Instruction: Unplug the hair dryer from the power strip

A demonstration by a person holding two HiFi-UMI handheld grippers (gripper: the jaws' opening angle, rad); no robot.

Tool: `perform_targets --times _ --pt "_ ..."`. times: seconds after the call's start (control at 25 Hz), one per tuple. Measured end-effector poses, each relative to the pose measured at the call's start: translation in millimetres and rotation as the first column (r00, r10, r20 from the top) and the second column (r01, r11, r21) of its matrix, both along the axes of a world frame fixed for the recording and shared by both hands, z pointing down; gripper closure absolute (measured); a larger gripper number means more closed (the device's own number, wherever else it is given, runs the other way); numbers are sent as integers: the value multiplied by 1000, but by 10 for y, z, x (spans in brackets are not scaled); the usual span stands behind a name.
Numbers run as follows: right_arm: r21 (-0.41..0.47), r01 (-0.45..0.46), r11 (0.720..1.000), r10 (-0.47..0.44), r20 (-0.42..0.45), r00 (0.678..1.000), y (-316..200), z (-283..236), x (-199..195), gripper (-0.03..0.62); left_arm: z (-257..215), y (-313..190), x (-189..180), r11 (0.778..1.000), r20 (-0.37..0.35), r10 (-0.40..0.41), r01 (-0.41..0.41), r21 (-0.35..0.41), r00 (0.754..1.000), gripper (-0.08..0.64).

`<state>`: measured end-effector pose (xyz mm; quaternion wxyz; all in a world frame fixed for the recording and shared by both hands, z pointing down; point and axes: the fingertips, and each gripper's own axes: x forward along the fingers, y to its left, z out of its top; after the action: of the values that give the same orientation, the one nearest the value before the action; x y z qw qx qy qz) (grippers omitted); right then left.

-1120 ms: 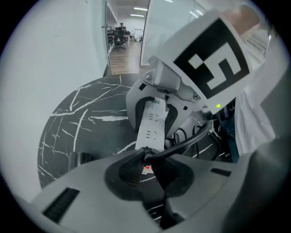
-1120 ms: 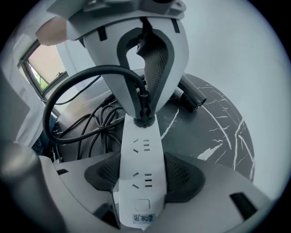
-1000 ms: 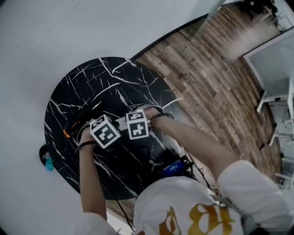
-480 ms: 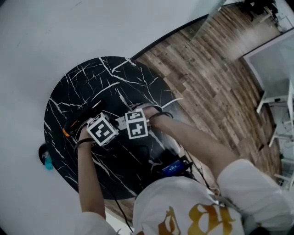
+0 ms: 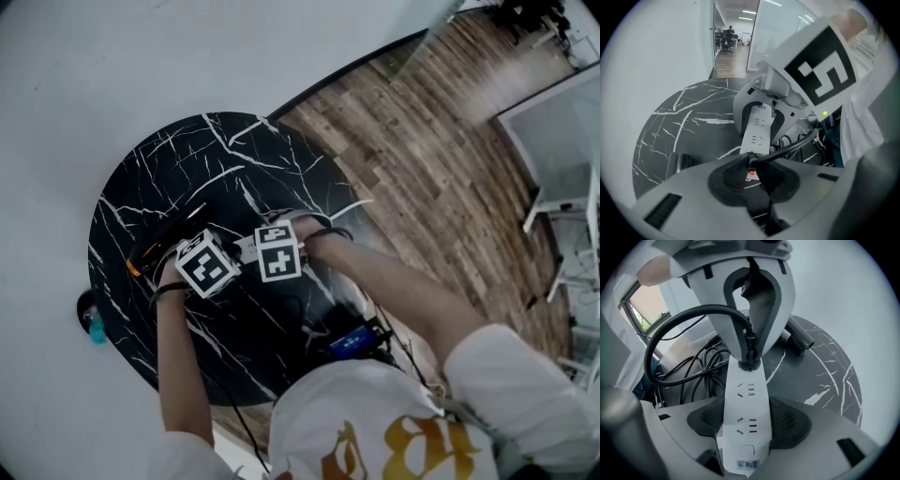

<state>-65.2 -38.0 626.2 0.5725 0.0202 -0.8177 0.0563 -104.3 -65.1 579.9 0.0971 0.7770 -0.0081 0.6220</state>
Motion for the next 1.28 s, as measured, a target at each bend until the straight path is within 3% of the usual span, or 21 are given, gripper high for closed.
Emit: perform_targets --times 0.08,0.16,0.32,0.44,0.6,0.64,0.72,0.88,0.92,1.08,1.12,1.28 --pt "0 -5 1000 5 0 1000 -3 4 7 324 -17 25 50 995 -54 -25 19 -97 998 512" --pt "-2 -13 1000 13 4 1000 -2 7 7 324 -29 54 87 991 -77 -32 22 -131 996 509" --pt "-10 -13 1000 13 1 1000 -3 7 -4 324 32 145 31 1000 6 -19 20 -25 1000 511" --pt "-6 -8 1000 8 -9 1000 -6 8 1 324 6 47 13 1000 3 -20 20 -6 1000 511" --pt "-5 -19 1000 19 -4 1000 2 9 4 324 -28 39 80 980 -107 -87 65 -190 990 503" --pt "-6 -22 1000 22 -2 1000 4 9 6 324 -34 45 86 977 -114 -95 71 -200 989 503" --pt "-3 -22 1000 22 3 1000 -4 8 7 324 -37 60 84 988 -90 -75 62 -144 993 503" --pt "12 -18 1000 18 -3 1000 -31 -3 6 324 28 124 24 1000 26 3 -4 2 1000 511" --pt "11 -19 1000 19 -4 1000 -24 -2 5 324 29 113 15 1000 23 1 -1 -5 1000 511" --pt "0 -31 1000 31 4 1000 8 8 5 324 14 53 50 979 -113 -111 89 -182 987 504" --pt "0 -34 999 34 4 999 0 4 5 324 3 44 55 978 -118 -114 91 -189 986 503" --pt "-5 -33 999 33 -2 999 -3 -1 -3 324 5 109 36 996 -27 -55 53 -68 998 508"
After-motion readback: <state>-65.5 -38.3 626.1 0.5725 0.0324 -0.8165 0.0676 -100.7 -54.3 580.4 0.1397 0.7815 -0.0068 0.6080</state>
